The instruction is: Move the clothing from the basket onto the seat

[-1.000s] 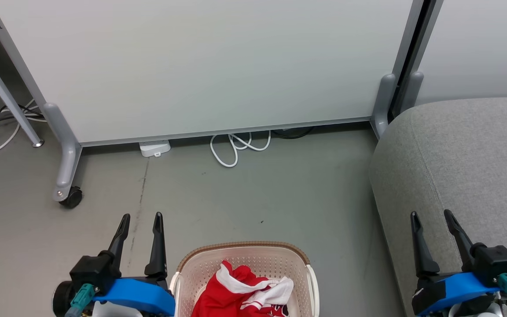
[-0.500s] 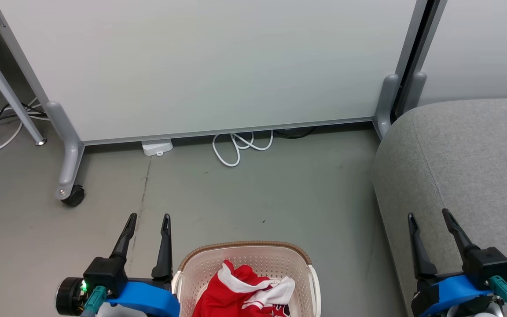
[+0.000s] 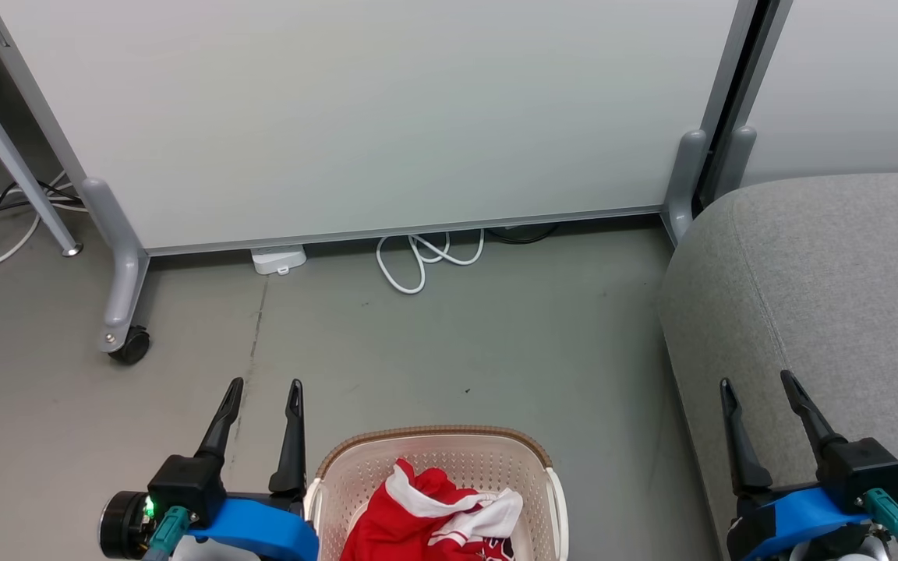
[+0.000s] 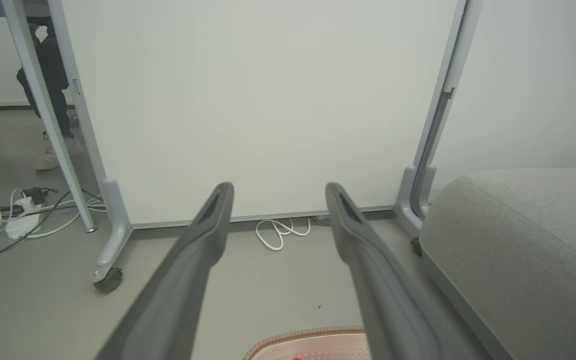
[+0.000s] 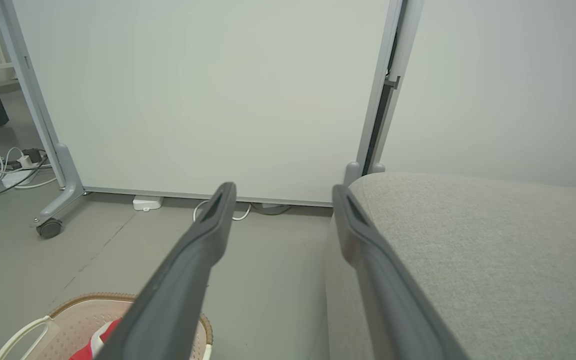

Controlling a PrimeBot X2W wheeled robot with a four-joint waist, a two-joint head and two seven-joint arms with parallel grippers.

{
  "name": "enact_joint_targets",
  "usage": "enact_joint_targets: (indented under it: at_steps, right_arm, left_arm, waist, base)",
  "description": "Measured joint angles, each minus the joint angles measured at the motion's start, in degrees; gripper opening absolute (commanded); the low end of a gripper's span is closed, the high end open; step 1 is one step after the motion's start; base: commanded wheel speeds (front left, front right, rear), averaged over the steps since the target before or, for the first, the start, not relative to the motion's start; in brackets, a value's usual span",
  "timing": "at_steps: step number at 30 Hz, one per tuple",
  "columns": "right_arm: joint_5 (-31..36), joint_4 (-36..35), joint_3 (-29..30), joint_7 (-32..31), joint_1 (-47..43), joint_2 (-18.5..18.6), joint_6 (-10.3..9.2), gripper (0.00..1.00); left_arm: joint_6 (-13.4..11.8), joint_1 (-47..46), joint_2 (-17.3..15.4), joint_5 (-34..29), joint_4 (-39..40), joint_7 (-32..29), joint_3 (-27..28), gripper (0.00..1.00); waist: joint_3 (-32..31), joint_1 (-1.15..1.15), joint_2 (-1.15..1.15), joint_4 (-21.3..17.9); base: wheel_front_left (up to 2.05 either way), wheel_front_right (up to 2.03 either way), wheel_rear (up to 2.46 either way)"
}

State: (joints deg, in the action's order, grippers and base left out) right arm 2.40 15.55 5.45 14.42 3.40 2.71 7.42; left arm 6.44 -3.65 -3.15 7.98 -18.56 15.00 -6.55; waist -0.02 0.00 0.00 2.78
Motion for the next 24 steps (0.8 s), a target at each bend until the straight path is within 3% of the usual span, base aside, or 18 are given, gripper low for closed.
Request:
enact_joint_targets:
  at_steps: [11, 24]
  right_arm:
    - [-0.26, -0.91, -3.50, 0.05, 3.32, 0.00, 0.01, 1.00]
    - [-2.68, -2.38, -7.66, 0.47, 10.54, 0.09, 0.05, 1.00]
  left_arm:
    - [0.00, -1.21, -0.07, 0.04, -1.70, 0.05, 1.13, 1.00]
    - [0.16, -9.96, -2.99, -1.63, -11.25, 0.07, 0.71, 1.00]
  waist:
    - [3.69, -0.01, 0.00, -2.62]
    - [16.96, 0.01, 0.00, -9.81]
  base:
    - [0.00, 0.00, 0.00]
    - [0.00, 0.00, 0.00]
